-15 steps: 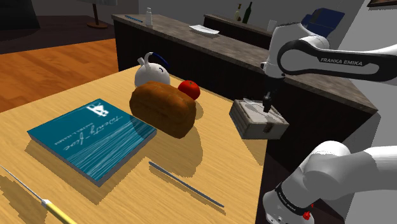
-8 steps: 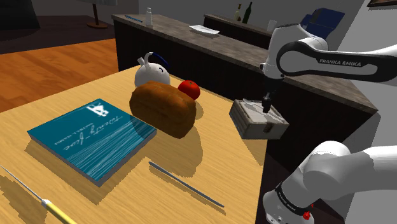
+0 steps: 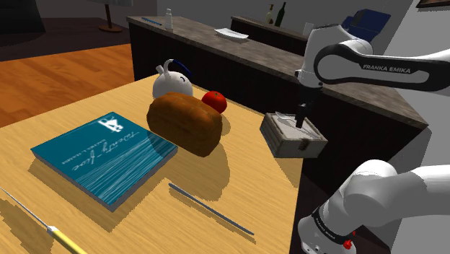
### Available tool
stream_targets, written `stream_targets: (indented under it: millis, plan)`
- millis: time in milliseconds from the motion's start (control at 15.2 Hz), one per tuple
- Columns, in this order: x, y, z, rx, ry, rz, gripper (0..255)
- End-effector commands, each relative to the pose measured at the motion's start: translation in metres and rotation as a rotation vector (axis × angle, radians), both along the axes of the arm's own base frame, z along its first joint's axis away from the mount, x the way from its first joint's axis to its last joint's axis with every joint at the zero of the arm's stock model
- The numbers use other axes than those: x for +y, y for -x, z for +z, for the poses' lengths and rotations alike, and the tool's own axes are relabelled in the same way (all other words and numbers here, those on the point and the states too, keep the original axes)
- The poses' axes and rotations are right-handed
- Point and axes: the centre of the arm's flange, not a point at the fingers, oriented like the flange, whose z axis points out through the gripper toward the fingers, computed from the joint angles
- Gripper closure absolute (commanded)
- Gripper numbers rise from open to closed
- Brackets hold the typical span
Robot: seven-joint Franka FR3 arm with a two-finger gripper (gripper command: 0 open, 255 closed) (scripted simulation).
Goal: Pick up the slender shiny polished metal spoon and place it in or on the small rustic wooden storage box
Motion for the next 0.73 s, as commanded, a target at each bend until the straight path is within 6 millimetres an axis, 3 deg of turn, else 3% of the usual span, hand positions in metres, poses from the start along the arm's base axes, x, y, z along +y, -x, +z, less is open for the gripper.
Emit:
stream_targets:
  millis: [0,132,660]
  plan:
    - [0.003,-0.004,0.019,0.0,0.0,0.0,0]
    - [0.007,-0.008,0.042,0.0,0.0,0.0,0]
    - [0.007,-0.008,0.042,0.0,0.0,0.0,0]
